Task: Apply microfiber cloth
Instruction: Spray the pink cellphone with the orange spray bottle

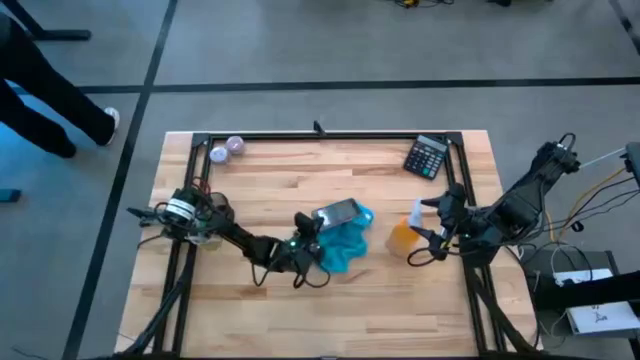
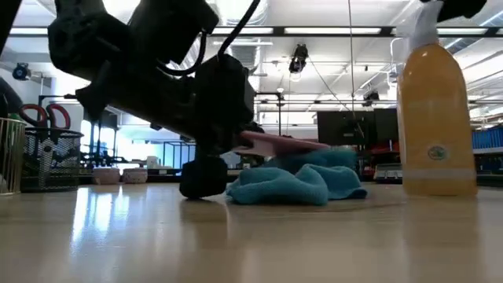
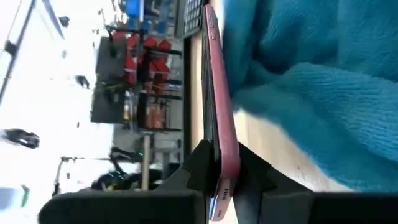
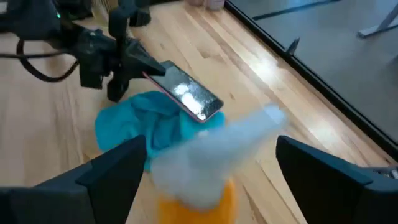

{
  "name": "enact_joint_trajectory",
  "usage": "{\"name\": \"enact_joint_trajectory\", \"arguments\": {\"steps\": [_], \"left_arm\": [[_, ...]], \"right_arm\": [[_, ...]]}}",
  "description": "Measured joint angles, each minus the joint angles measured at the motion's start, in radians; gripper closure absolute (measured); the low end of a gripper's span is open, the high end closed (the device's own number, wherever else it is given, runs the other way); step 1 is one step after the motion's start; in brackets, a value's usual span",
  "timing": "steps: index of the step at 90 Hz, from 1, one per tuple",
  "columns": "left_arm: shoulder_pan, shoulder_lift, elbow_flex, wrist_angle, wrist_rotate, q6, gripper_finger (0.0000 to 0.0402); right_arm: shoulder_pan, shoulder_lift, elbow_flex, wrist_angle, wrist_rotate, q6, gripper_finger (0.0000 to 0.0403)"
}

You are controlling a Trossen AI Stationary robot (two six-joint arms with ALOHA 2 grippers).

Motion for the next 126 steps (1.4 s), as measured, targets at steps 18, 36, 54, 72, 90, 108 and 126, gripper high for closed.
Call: {"name": "enact_joint_trajectory", "arguments": {"steps": [18, 36, 54, 72, 90, 108, 126], "left_arm": [[-0.021, -0.001, -0.002, 0.007, 0.128, -0.088, 0.0381], [-0.02, -0.001, -0.003, 0.004, 0.275, -0.102, 0.0381], [-0.021, 0.0, -0.004, -0.002, 0.305, -0.173, 0.0379], [-0.023, 0.0, -0.004, -0.003, 0.274, -0.176, 0.0344], [-0.024, -0.034, -0.003, -0.023, 0.246, -0.175, 0.029], [-0.041, -0.104, -0.009, -0.122, 0.213, -0.165, 0.0236], [-0.084, -0.205, -0.008, -0.321, 0.359, -0.318, 0.0205]], "right_arm": [[0.0, 0.007, 0.045, 0.001, 0.002, -0.041, 0.0064], [0.0, 0.024, 0.074, 0.014, 0.003, -0.066, 0.0064], [0.0, 0.079, 0.128, 0.026, 0.001, -0.097, 0.0064], [0.0, 0.167, 0.189, 0.03, -0.006, -0.116, 0.0064], [0.0, 0.275, 0.264, 0.03, -0.016, -0.142, 0.0064], [0.0, 0.398, 0.346, 0.032, -0.037, -0.178, 0.0064], [-0.001, 0.494, 0.393, 0.033, -0.032, -0.178, 0.0064]]}}
